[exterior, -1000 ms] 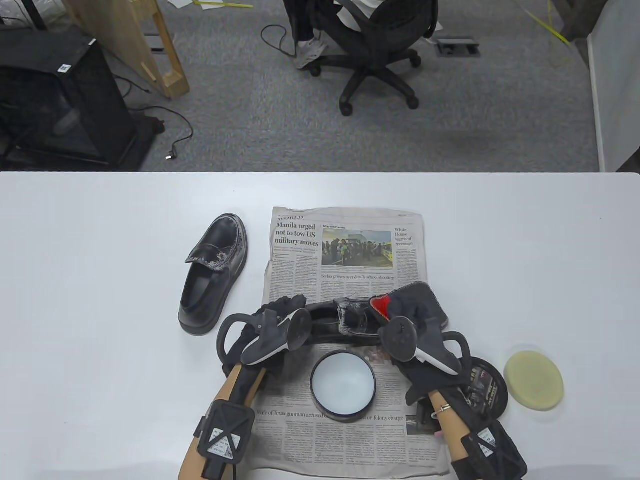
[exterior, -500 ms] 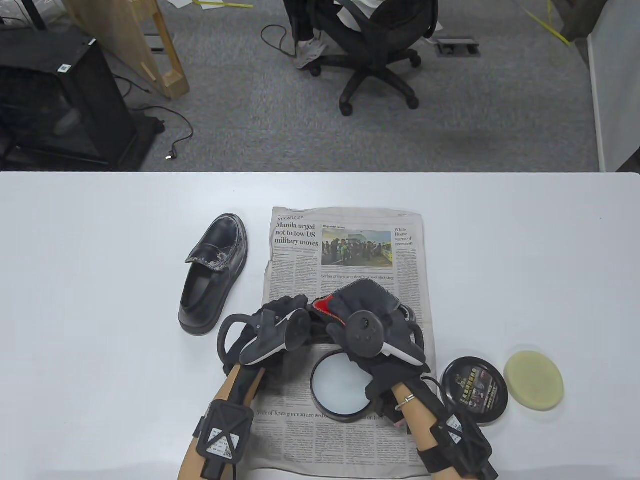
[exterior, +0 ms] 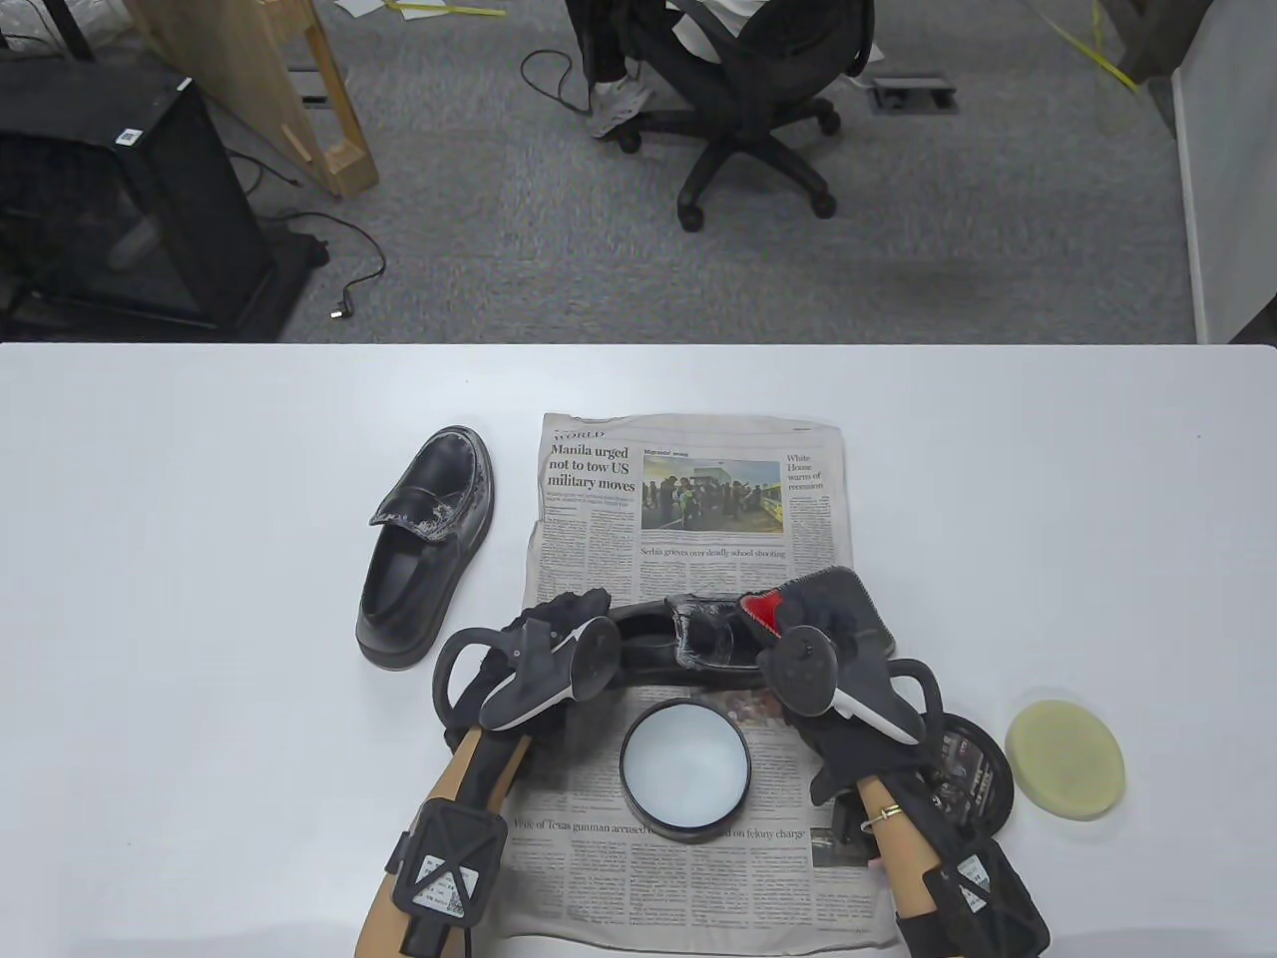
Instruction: Dip and apply leather care cream with polishing sponge on shoes
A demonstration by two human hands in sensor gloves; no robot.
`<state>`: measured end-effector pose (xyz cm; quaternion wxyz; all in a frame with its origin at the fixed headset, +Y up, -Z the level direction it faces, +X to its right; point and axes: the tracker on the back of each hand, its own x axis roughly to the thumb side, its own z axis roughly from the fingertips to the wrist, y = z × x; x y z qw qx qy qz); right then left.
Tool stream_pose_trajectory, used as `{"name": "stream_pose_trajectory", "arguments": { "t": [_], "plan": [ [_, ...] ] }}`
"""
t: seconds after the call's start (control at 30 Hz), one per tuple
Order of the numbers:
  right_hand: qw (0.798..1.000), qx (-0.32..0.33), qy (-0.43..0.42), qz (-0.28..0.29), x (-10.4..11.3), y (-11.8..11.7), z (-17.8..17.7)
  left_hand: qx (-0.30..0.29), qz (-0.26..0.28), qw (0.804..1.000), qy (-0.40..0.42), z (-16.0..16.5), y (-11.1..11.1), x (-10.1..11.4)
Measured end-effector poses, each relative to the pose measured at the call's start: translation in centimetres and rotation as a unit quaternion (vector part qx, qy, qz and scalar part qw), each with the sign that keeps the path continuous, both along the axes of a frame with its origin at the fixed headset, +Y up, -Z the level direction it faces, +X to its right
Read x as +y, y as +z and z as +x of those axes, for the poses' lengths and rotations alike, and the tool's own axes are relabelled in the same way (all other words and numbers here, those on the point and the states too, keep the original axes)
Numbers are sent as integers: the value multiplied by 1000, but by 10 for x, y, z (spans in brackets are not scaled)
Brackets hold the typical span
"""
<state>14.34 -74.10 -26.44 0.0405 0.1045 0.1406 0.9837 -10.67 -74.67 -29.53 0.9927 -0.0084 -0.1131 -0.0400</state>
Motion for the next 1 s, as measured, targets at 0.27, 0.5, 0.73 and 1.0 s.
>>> {"name": "stream_pose_trajectory", "arguments": {
  "t": [0.27, 0.5, 0.73, 1.0],
  "plan": [
    [990, 100, -98, 23, 25, 14, -56, -5, -1, 1000, 6, 0, 0, 0],
    [977, 22, -209, -31, 8, -29, -47, -5, -2, 1000, 5, 0, 0, -1],
    [997, -43, -68, -19, -2, -33, -6, -1, 1, 1000, -6, 0, 0, 0],
    [999, 16, -32, 28, 8, 15, 6, 1, 2, 1000, -3, 0, 0, 0]
  ]
}}
